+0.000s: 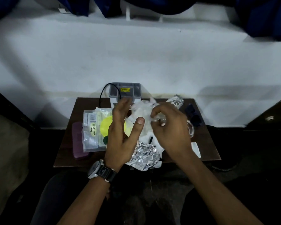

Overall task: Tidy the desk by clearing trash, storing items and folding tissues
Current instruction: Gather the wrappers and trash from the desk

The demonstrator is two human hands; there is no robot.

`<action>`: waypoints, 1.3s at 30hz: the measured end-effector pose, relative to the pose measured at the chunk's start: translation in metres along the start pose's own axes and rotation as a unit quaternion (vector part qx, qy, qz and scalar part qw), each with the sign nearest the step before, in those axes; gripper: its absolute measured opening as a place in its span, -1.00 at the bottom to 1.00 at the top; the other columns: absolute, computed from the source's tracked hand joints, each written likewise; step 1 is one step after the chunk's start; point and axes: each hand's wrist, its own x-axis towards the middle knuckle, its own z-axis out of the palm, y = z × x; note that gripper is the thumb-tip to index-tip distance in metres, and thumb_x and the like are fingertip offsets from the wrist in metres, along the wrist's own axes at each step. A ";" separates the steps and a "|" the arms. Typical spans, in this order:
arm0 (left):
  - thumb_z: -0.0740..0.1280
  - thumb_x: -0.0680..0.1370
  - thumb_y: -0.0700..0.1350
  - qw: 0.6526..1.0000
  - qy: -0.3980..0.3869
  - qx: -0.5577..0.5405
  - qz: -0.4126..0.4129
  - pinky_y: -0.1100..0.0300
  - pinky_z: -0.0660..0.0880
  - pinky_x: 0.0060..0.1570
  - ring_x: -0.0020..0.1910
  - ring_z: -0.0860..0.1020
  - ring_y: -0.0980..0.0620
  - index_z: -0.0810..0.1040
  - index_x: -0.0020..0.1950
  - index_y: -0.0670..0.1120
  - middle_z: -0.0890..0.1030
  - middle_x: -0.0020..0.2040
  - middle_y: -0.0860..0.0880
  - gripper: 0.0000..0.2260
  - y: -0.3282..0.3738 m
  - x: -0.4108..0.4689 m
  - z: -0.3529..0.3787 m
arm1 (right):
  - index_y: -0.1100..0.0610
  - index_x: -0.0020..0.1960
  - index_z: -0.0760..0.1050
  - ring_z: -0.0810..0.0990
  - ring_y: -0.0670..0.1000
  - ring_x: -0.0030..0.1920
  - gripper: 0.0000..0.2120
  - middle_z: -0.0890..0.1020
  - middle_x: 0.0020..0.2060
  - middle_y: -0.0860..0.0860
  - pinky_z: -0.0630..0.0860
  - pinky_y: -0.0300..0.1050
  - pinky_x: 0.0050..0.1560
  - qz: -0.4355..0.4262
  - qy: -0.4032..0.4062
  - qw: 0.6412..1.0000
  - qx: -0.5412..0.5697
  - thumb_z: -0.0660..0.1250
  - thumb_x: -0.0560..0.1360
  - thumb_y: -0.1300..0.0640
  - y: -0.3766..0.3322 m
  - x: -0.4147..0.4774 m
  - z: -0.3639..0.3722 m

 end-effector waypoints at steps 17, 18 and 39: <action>0.35 0.62 -0.23 0.993 0.094 -0.023 -0.071 0.21 0.59 0.03 0.01 0.69 0.18 0.16 0.61 0.01 0.70 0.10 -0.07 -0.38 -0.008 0.018 -0.038 | -0.21 0.44 0.19 0.55 -0.01 0.29 -0.14 0.47 0.34 -0.01 0.66 -0.05 0.10 0.250 -0.132 0.893 0.351 0.46 0.35 0.38 -0.023 -0.016 0.013; 0.32 0.62 -0.31 0.991 0.116 0.007 -0.065 0.33 0.54 -0.04 -0.08 0.67 0.24 0.19 0.60 -0.05 0.69 -0.02 0.00 -0.41 -0.010 0.020 -0.045 | -0.19 0.43 0.25 0.52 0.00 0.32 -0.20 0.47 0.33 -0.03 0.63 -0.09 0.13 0.243 -0.142 0.916 0.286 0.47 0.33 0.28 -0.011 -0.014 0.005; 0.48 0.55 0.07 0.983 0.064 0.139 -0.102 0.51 0.38 0.04 0.12 0.53 0.27 0.38 0.43 0.06 0.50 0.11 0.38 -0.49 -0.012 0.015 -0.045 | -0.06 0.13 0.71 0.65 0.07 0.07 -0.60 0.66 0.07 -0.09 0.66 0.09 -0.05 0.010 -0.255 0.960 -0.117 0.32 0.49 0.35 0.030 -0.049 0.012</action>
